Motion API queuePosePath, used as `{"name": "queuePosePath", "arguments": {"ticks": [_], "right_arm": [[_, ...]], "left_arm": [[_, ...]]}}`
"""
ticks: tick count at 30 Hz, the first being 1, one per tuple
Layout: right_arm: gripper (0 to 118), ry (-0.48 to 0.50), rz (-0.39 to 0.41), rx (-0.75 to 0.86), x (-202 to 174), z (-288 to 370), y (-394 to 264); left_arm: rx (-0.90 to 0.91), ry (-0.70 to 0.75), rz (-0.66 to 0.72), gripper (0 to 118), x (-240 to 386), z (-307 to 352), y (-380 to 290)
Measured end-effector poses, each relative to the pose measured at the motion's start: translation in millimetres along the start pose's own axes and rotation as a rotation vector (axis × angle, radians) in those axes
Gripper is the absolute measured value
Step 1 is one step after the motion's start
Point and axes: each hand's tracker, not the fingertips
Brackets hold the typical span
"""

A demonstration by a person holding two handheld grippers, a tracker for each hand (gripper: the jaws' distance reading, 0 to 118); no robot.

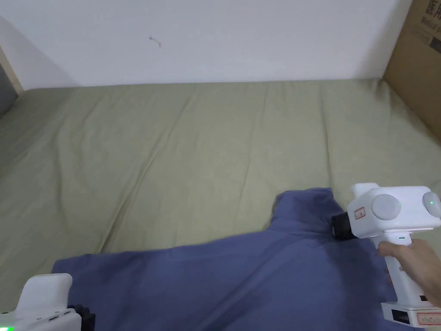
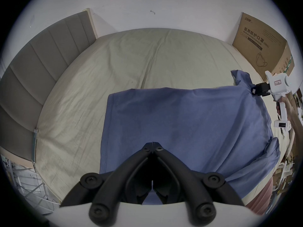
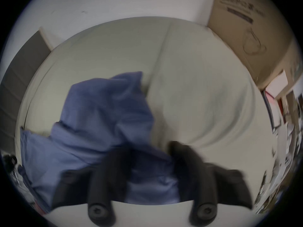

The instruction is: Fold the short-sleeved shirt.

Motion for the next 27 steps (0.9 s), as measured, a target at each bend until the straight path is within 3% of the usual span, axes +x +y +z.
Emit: {"name": "queuePosePath", "arguments": {"ticks": [1,9,10,11,12,13,17,21,22,23,25,26,27], "right_arm": [[6,-0.004,0.027,0.006,-7.7,10.6,-2.2],[5,0.030,-0.030,0.000,-7.1,20.1,-6.3],[5,0.035,-0.038,-0.003,-6.3,20.6,-7.0],[5,0.036,-0.041,-0.002,-6.5,21.5,-7.5],[5,0.037,-0.042,-0.002,-6.9,22.1,-7.8],[5,0.036,-0.041,-0.001,-7.9,23.1,-6.7],[5,0.027,-0.032,-0.004,-11.2,22.7,-7.0],[5,0.025,-0.039,-0.008,-11.6,20.9,-6.9],[5,0.025,-0.041,-0.007,-11.8,20.9,-7.3],[5,0.025,-0.043,-0.007,-12.0,21.0,-7.8],[5,0.026,-0.047,-0.005,-11.9,22.9,-7.5],[5,0.026,-0.047,-0.002,-12.0,25.7,-8.0],[5,0.024,-0.046,0.005,-12.5,29.2,-8.5]], "left_arm": [[0.000,0.001,0.001,0,-0.3,-0.8,-0.9],[0.012,0.015,0.027,3,-13.3,-11.9,10.9],[0.011,0.018,0.036,16,-17.8,-16.0,16.7],[0.011,0.014,0.054,38,-23.2,-20.8,23.7],[0.008,0.021,0.063,73,-27.3,-26.1,30.8],[0.003,0.023,0.072,95,-32.6,-35.0,41.1],[0.029,0.055,0.105,110,-48.2,-73.7,81.0],[-0.079,0.098,0.172,105,-64.1,-126.2,102.6],[-0.081,0.070,0.186,94,-67.8,-135.4,99.6],[-0.112,0.041,0.203,72,-70.6,-147.2,96.8],[-0.072,0.063,0.194,64,-61.7,-139.5,88.9],[-0.080,0.090,0.155,51,-56.3,-133.2,91.7],[-0.073,0.104,0.130,10,-51.8,-128.3,94.3]]}}
